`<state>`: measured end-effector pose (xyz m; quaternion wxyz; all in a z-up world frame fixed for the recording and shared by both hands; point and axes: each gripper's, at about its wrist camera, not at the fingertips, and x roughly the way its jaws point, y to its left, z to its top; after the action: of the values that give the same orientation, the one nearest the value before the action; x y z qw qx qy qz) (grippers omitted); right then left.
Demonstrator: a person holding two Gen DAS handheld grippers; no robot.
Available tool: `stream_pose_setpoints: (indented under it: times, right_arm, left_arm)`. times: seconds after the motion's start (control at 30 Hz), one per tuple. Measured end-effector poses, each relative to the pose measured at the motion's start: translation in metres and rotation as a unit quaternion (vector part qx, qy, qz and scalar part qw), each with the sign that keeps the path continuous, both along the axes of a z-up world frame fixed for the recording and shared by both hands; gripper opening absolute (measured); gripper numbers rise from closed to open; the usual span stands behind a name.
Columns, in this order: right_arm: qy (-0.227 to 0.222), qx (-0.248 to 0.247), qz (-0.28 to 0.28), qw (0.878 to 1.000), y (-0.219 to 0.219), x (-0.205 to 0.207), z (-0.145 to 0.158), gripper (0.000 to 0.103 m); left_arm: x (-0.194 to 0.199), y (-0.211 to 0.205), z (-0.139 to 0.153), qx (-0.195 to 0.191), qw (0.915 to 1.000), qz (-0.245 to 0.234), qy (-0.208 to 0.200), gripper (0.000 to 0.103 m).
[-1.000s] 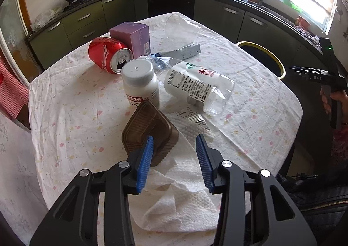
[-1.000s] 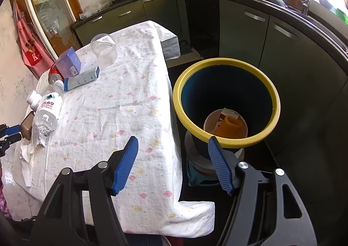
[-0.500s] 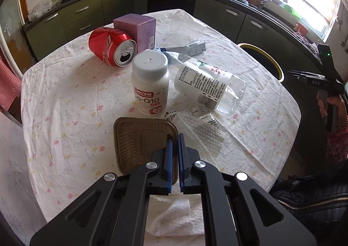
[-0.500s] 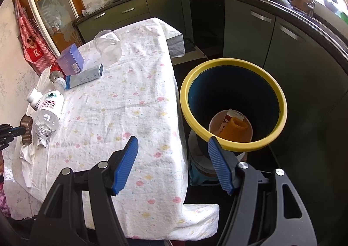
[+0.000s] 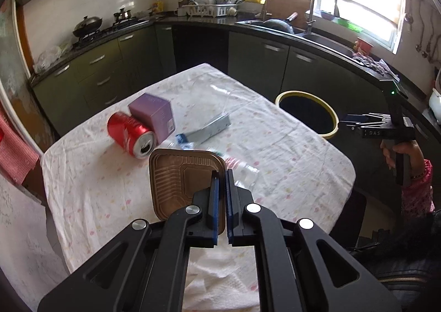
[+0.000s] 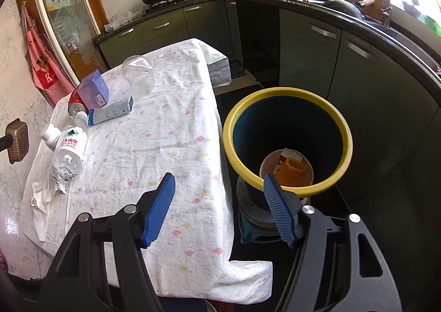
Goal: Collect trash
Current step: 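Carry the brown tray with the left tool into the bin and release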
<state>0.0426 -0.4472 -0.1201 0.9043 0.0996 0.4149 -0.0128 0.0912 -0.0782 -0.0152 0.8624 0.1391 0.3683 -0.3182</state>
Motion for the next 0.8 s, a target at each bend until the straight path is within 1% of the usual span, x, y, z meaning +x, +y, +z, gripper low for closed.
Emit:
stream_pose_setpoints:
  times: [0.1, 0.23, 0.33, 0.47, 0.57, 0.63, 0.7, 0.77, 0.8]
  right_arm:
    - [-0.008, 0.003, -0.025, 1.0, -0.02, -0.01, 0.0, 0.063]
    - [-0.016, 0.018, -0.059, 0.998, -0.051, -0.025, -0.005, 0.063]
    - [-0.017, 0.031, -0.083, 0.996, -0.073, -0.036, -0.013, 0.063]
    - [-0.018, 0.049, -0.114, 0.992, -0.102, -0.05, -0.025, 0.063]
    - [-0.015, 0.06, -0.132, 0.989, -0.119, -0.059, -0.035, 0.063]
    - [-0.012, 0.066, -0.142, 0.988, -0.128, -0.064, -0.041, 0.063]
    - [-0.008, 0.072, -0.151, 0.986, -0.136, -0.068, -0.046, 0.063]
    - [-0.005, 0.075, -0.158, 0.985, -0.142, -0.071, -0.05, 0.063]
    - [-0.004, 0.076, -0.161, 0.984, -0.144, -0.072, -0.052, 0.063]
  left_arm:
    - [0.008, -0.045, 0.013, -0.006, 0.999, -0.044, 0.002, 0.005]
    - [0.022, -0.12, 0.017, -0.009, 0.9942, -0.107, 0.011, 0.005]
    - [0.029, -0.187, 0.01, -0.001, 0.9872, -0.157, 0.026, 0.005]
    - [0.04, -0.277, -0.01, 0.023, 0.976, -0.21, 0.054, 0.005]
    - [0.055, -0.333, -0.031, 0.035, 0.9712, -0.224, 0.072, 0.005]
    - [0.066, -0.364, -0.046, 0.038, 0.9701, -0.224, 0.085, 0.005]
    - [0.076, -0.39, -0.061, 0.041, 0.9674, -0.226, 0.107, 0.005]
    - [0.085, -0.408, -0.075, 0.045, 0.9677, -0.217, 0.121, 0.005]
    - [0.089, -0.415, -0.082, 0.05, 0.9684, -0.211, 0.122, 0.008]
